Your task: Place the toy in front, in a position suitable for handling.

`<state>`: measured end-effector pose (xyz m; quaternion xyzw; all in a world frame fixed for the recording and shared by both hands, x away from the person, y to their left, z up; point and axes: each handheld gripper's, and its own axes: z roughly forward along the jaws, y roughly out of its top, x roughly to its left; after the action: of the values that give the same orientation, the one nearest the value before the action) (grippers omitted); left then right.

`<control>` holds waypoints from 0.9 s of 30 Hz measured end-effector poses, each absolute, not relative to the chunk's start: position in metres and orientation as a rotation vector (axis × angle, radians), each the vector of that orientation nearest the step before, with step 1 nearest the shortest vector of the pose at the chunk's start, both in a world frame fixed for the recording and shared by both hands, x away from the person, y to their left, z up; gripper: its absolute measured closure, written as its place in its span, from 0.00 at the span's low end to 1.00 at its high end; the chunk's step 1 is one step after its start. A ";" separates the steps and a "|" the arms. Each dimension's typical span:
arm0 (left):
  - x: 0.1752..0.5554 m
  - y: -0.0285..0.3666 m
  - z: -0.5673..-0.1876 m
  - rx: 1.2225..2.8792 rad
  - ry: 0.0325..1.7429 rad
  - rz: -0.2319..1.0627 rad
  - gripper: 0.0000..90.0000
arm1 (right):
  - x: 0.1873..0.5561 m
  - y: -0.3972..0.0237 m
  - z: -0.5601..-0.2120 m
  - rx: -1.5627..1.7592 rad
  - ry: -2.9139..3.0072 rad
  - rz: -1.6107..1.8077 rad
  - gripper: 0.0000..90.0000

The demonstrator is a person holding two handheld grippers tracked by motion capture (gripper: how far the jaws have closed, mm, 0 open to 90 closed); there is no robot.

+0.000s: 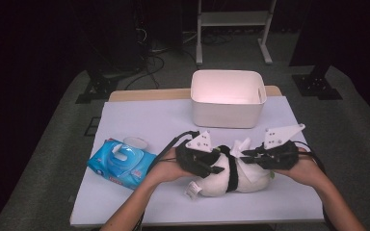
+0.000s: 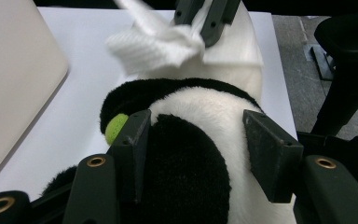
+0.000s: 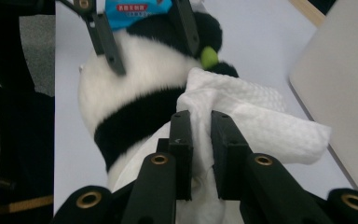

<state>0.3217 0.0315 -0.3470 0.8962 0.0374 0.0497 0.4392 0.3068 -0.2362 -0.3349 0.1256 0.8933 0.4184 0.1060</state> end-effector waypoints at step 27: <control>0.325 0.030 -0.347 2.232 0.102 0.115 0.48 | 0.306 -0.256 -0.341 0.426 2.604 1.295 0.90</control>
<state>0.3250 0.0300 -0.3466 0.8974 0.0410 0.0464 0.4368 0.3064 -0.2559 -0.3410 0.1441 0.8814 0.4384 0.1012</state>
